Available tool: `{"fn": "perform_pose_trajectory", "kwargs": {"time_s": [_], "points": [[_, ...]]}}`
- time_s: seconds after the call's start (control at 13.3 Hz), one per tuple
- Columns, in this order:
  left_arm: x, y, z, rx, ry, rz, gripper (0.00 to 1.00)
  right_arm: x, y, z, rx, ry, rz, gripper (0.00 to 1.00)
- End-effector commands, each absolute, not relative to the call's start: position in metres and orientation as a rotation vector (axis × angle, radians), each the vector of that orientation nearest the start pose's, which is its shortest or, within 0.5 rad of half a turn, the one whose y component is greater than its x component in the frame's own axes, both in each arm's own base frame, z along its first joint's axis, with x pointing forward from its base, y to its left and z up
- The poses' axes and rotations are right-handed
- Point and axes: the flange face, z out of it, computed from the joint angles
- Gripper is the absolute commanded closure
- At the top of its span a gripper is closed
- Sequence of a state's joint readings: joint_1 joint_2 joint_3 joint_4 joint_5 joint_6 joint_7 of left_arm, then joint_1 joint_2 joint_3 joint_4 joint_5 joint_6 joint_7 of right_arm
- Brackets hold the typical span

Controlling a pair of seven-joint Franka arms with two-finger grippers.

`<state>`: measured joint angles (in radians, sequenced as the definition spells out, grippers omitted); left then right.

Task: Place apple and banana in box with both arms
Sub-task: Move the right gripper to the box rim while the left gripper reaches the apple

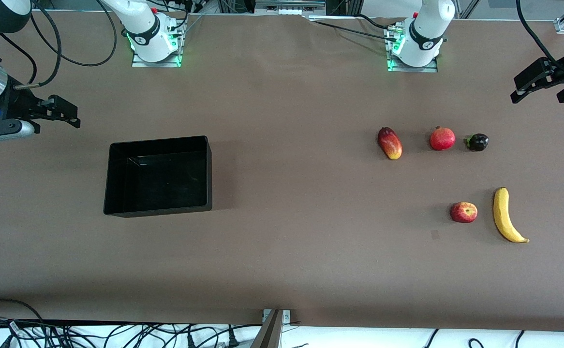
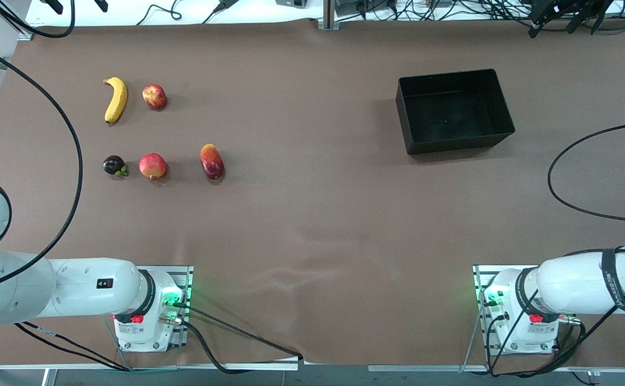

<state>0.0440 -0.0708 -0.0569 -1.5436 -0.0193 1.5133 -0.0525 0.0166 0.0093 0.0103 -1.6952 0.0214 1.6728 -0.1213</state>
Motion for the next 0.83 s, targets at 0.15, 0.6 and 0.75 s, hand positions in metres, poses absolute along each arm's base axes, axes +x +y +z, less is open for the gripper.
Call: {"fn": "perform_pose_trajectory", "kwargs": {"time_s": [0.15,0.6,0.75], "points": [[0.525,-0.010,0.671,-3.162,-0.072,-0.054,0.00,0.562,0.014,0.575,-3.126,-0.247,0.036,0.00],[0.526,-0.010,0.669,-3.160,-0.065,-0.057,0.00,0.569,0.011,0.537,-3.134,-0.241,0.094,0.00],[0.531,-0.010,0.663,-3.162,-0.068,-0.050,0.00,0.577,0.007,0.472,-3.174,-0.244,0.108,0.00]]}}
